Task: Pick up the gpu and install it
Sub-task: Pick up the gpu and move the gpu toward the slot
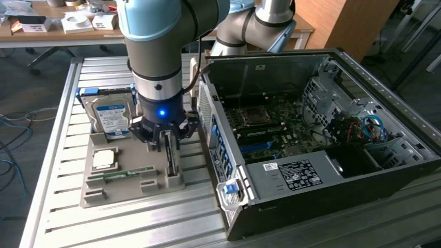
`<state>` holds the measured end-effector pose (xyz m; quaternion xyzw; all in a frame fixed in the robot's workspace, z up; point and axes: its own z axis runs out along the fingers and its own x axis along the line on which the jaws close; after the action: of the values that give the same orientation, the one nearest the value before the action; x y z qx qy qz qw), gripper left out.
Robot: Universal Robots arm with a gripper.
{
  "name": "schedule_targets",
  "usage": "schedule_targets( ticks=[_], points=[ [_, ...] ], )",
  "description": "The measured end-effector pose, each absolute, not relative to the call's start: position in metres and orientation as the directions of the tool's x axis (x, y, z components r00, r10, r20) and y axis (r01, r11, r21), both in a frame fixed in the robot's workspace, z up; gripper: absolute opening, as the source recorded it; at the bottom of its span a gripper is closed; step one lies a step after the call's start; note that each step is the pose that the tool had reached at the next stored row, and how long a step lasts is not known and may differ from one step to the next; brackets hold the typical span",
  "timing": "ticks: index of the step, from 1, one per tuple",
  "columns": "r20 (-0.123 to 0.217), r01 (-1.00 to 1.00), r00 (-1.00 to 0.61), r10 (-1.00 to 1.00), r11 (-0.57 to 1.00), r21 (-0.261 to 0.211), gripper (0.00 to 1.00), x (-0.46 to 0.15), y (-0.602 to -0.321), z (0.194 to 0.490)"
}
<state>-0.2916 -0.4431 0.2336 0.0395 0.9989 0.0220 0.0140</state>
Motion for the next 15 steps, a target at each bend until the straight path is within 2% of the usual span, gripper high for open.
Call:
schedule_targets(
  ticks=[15],
  points=[
    [-0.026, 0.078, -0.996, 0.079, 0.996, 0.045, 0.47, -0.2915, -0.4431, 0.2335]
  ],
)
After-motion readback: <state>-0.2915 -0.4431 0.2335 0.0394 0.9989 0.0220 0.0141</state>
